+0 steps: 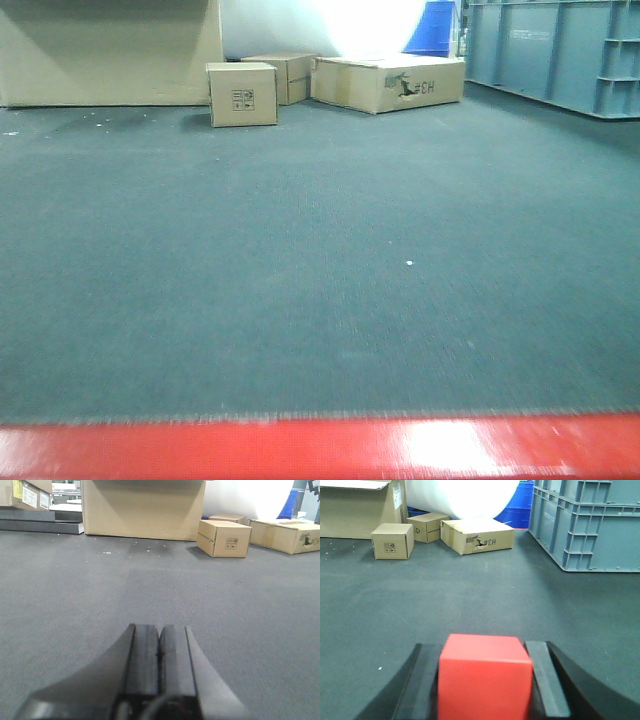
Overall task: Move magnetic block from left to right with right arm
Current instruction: 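Drive up to the grey table near the cardboard boxes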
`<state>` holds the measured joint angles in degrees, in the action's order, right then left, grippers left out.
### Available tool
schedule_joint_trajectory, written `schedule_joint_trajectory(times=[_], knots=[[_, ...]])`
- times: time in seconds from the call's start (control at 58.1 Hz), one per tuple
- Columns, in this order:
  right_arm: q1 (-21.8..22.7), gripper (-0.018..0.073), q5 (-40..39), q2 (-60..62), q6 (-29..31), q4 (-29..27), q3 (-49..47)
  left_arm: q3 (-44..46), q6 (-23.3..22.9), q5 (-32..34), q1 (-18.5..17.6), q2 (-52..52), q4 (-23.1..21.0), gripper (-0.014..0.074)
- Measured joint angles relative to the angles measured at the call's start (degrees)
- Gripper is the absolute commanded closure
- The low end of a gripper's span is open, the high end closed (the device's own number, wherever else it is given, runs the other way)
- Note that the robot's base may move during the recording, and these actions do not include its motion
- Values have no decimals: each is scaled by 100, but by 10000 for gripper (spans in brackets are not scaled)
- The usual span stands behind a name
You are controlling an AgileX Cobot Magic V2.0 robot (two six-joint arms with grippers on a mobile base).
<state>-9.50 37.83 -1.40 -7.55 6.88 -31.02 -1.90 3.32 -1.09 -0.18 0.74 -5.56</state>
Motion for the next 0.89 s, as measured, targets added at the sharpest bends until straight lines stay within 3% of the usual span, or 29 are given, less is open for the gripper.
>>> schedule_joint_trajectory(times=[0.894], knots=[[0,323,0,0,0,0,0,0,0,0,0,0,0,722]])
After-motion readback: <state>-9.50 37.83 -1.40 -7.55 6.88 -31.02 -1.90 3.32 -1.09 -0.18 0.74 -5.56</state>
